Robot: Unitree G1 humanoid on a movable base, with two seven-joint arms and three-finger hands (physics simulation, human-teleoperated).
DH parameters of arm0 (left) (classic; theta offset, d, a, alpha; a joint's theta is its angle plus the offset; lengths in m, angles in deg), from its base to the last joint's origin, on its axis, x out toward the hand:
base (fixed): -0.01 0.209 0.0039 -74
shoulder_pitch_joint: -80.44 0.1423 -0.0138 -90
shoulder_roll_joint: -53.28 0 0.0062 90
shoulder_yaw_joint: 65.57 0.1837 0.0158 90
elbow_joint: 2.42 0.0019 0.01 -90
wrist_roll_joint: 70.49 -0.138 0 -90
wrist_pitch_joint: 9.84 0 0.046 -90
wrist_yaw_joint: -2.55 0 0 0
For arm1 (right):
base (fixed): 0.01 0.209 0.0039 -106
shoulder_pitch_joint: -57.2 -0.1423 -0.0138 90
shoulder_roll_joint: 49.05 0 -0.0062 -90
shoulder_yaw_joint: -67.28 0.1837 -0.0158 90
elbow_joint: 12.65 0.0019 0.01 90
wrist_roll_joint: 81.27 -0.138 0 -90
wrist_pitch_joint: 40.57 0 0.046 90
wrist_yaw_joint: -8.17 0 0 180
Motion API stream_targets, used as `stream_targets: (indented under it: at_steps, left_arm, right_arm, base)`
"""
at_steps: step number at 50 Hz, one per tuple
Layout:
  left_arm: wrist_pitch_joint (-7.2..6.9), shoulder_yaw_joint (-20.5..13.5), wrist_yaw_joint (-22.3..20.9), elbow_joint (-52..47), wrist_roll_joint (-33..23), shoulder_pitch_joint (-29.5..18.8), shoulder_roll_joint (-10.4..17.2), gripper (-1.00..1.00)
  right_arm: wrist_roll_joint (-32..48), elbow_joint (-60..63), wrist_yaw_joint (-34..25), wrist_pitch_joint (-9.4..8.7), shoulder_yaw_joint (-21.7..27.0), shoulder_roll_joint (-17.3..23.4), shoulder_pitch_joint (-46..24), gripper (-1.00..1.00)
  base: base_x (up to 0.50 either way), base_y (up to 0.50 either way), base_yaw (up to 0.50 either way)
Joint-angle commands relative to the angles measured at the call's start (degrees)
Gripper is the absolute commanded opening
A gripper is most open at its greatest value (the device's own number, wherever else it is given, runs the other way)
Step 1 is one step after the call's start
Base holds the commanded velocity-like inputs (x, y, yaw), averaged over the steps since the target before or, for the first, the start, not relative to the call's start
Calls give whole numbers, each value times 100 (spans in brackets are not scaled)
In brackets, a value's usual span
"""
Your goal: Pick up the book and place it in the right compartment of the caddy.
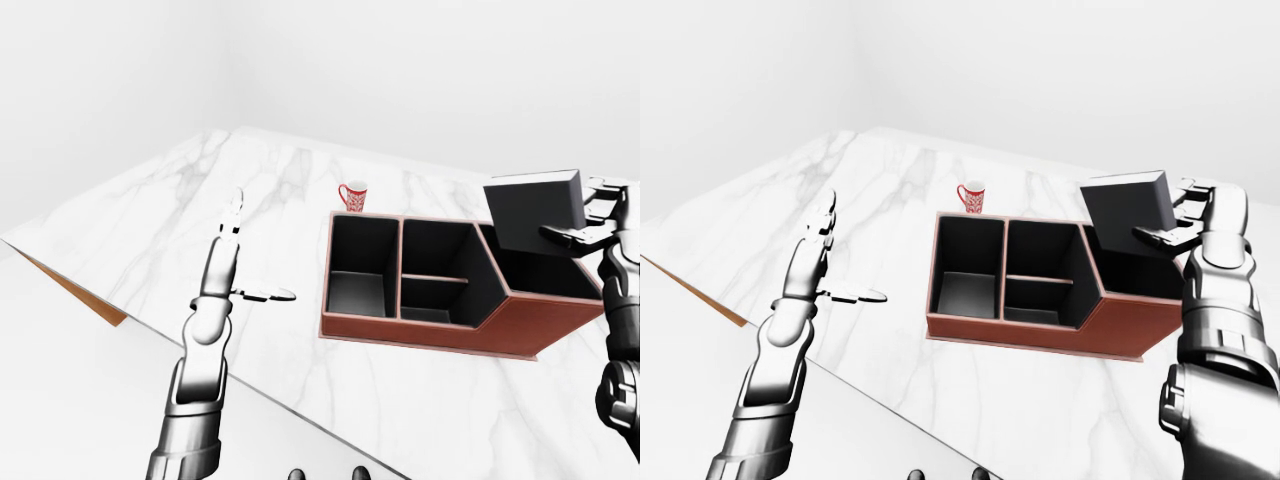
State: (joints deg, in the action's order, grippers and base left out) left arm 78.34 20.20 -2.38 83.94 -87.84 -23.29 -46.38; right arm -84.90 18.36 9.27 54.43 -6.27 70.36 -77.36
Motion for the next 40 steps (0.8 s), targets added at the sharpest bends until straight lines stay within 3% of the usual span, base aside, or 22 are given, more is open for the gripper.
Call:
stream_targets:
  at_steps: [1, 8, 15, 20, 40]
  left_arm:
    - [-35, -7, -4, 23, 36, -28, -10, 100]
    - [31, -12, 15, 96, 31, -27, -4, 100]
    - [-13, -19, 1, 44, 23, -18, -5, 100]
    - [64, 0, 26, 107, 8, 10, -14, 100]
    - [102, -7, 36, 181, -1, -18, -8, 100]
  right_arm:
    - [180, -249, 135, 0, 101, 65, -268, -100]
    - [192, -358, 211, 0, 73, -24, -210, -100]
    - [215, -385, 234, 0, 41, -92, -239, -100]
    - [223, -374, 260, 0, 23, -160, -224, -100]
    - [211, -655, 269, 0, 57, -42, -195, -100]
  base:
    - [0, 0, 0]
    - [0, 0, 0]
    - [0, 0, 0]
    - [0, 0, 0]
    - [0, 0, 0]
